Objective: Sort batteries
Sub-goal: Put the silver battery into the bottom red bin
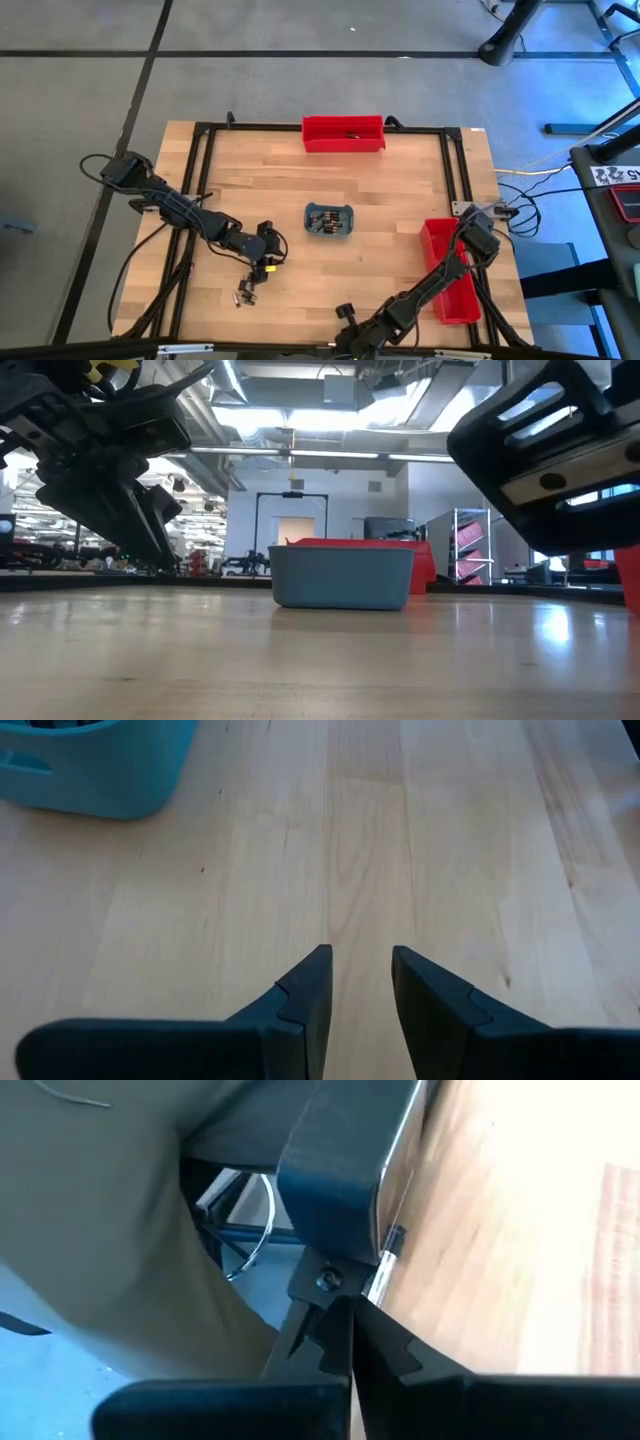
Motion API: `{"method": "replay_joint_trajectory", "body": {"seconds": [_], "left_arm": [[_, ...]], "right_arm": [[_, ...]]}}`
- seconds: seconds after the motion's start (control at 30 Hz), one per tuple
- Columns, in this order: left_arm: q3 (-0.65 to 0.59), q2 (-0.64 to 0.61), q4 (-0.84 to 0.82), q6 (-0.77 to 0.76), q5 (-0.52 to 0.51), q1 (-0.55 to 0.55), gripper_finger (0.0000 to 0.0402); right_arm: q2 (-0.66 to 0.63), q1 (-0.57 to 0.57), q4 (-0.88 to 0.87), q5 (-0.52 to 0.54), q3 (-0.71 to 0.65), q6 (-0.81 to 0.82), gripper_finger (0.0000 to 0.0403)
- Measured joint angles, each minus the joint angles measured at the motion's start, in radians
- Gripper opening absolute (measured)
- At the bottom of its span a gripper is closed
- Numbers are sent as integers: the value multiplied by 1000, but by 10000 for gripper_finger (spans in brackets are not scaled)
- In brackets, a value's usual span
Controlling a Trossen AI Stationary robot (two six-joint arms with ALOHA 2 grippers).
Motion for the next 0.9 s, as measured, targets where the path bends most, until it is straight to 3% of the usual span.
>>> {"method": "replay_joint_trajectory", "body": {"seconds": [0.13, 0.4, 0.63, 0.77, 0.9], "left_arm": [[0, 0, 0, 0, -3, 0, 98], [0, 0, -1, -2, -3, 0, 98], [0, 0, -1, -2, -3, 0, 98], [0, 0, -1, -6, -6, 0, 98], [0, 0, -2, -6, -6, 0, 98]], "right_arm": [[-2, -5, -29, 38, 2, 2, 1], [-65, 5, -150, 321, 0, 56, 1], [-45, 7, -24, -51, 1, 63, 1], [3, 0, 6, -84, 0, 77, 1], [16, -5, 10, -30, 2, 79, 1]]}}
